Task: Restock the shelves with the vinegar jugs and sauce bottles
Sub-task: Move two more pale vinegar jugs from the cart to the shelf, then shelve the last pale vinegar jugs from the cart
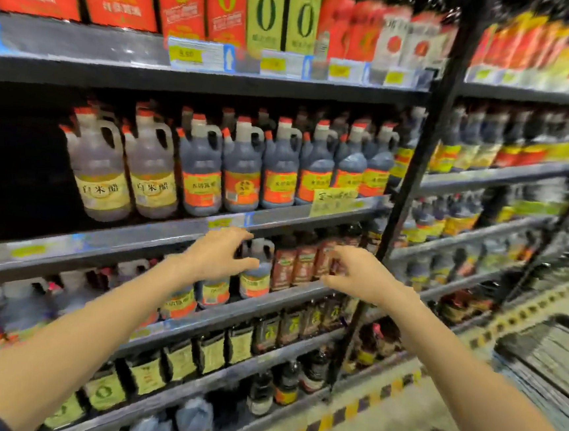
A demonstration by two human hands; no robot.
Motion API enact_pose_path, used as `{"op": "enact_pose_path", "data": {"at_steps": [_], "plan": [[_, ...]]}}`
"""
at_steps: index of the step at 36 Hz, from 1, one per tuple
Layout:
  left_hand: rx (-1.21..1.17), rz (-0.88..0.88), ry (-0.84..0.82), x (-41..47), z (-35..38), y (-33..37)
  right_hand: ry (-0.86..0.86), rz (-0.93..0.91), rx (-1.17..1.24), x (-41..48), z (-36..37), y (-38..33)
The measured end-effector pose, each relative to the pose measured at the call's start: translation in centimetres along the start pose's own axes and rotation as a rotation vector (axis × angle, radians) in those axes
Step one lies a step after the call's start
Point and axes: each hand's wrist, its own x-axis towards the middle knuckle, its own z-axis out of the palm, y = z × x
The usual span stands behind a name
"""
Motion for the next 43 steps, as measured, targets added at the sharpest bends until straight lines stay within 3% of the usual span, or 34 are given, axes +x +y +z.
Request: {"op": "enact_pose_path", "data": {"at_steps": [7, 21, 32, 37, 43], "plan": [[0.091, 0.200, -0.097, 4.7, 3.9, 9.9, -0.016, 0.229, -0.027, -7.4, -2.1, 10.1], [0.247, 0.681, -0.256, 15.9, 10.8, 30.1, 0.112, 0.654, -0.071, -19.8, -3.5, 25.6], [0.335, 1.028, -0.246, 24.2, 16.2, 46.2, 0.136, 0.997, -0.096, -25.4, -4.4, 35.4], [0.404, 1.183, -0.172, 25.2, 18.6, 52.6, 0.168, 1.116, -0.111, -28.6, -3.9, 38.3], [0.369, 1.338, -0.196, 24.8, 22.0, 59.7, 0.177, 1.215, -0.086, -33.6, -3.5, 40.9]]}}
